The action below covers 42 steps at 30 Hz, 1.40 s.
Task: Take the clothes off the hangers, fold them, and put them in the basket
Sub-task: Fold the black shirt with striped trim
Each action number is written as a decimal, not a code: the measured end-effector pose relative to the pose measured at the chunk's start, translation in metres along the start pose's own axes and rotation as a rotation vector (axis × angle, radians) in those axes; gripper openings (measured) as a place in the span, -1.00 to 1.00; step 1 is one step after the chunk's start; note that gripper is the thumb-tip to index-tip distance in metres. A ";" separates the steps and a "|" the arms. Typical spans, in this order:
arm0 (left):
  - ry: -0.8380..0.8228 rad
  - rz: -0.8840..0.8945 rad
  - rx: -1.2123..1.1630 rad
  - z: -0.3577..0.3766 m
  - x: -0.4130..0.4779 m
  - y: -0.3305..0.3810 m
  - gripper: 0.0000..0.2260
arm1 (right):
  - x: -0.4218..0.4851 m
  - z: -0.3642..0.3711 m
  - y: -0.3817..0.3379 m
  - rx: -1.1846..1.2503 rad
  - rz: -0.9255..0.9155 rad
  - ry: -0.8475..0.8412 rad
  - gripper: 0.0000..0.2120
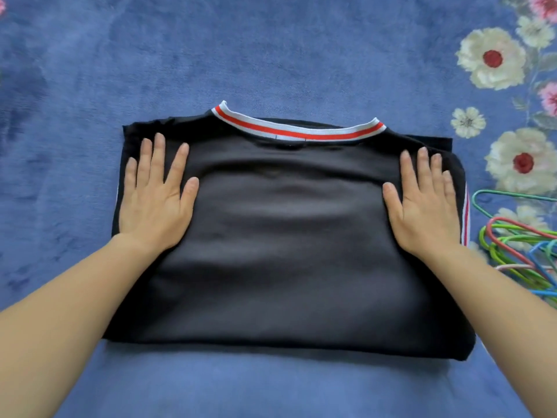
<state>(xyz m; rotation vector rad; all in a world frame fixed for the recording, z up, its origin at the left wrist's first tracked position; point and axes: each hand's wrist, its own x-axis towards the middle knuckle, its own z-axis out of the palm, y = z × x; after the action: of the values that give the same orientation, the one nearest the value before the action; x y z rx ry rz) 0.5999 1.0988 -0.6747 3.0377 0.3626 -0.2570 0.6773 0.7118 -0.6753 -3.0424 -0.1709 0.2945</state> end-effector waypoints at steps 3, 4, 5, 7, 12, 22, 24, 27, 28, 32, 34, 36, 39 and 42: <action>0.024 -0.011 -0.073 -0.003 -0.043 0.016 -0.44 | -0.045 -0.001 -0.010 0.071 -0.044 0.068 -0.35; 0.025 -0.006 -0.111 -0.002 -0.062 0.028 -0.44 | -0.067 0.002 -0.017 0.078 -0.083 0.068 -0.37; 0.022 0.017 -0.152 0.001 -0.083 0.044 -0.45 | -0.090 0.006 -0.026 0.082 -0.128 0.058 -0.39; 0.001 0.126 -0.180 0.014 -0.118 0.079 -0.47 | -0.128 0.017 -0.046 0.076 -0.209 0.020 -0.42; -0.055 0.062 -0.097 0.033 -0.143 0.085 -0.48 | -0.167 0.028 -0.029 -0.036 -0.191 -0.036 -0.44; -0.067 -0.586 -0.517 -0.014 -0.198 -0.008 -0.38 | -0.203 0.002 0.005 0.568 0.701 0.176 -0.40; 0.072 -0.871 -0.969 -0.021 -0.186 0.004 -0.33 | -0.195 -0.005 0.005 0.920 0.975 0.237 -0.61; 0.145 -1.239 -1.496 -0.022 -0.170 0.009 -0.37 | -0.180 -0.013 0.017 1.356 1.125 0.139 -0.82; 0.156 -1.268 -1.642 -0.021 -0.168 0.006 -0.49 | -0.179 -0.017 0.023 1.445 1.115 0.105 -0.83; 0.243 -1.220 -1.934 -0.026 -0.183 -0.020 -0.52 | -0.197 -0.053 0.032 1.673 0.971 -0.243 -0.80; 0.265 -1.183 -1.921 -0.028 -0.206 -0.041 -0.46 | -0.224 -0.068 0.035 1.608 0.926 -0.503 -0.78; 0.250 -1.178 -1.804 -0.032 -0.233 -0.053 -0.48 | -0.252 -0.074 0.040 1.454 0.885 -0.763 -0.79; 0.217 -1.180 -1.521 -0.032 -0.270 -0.053 -0.53 | -0.281 -0.053 0.048 1.211 0.851 -0.978 -0.67; 0.222 -1.182 -1.158 -0.016 -0.284 -0.040 -0.48 | -0.284 -0.035 0.043 1.073 0.825 -0.930 -0.62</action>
<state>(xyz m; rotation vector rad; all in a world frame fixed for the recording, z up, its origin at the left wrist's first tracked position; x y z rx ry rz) 0.3210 1.0743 -0.6121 1.4460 1.5748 0.2032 0.4120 0.6331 -0.5917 -1.5824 0.8833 1.2858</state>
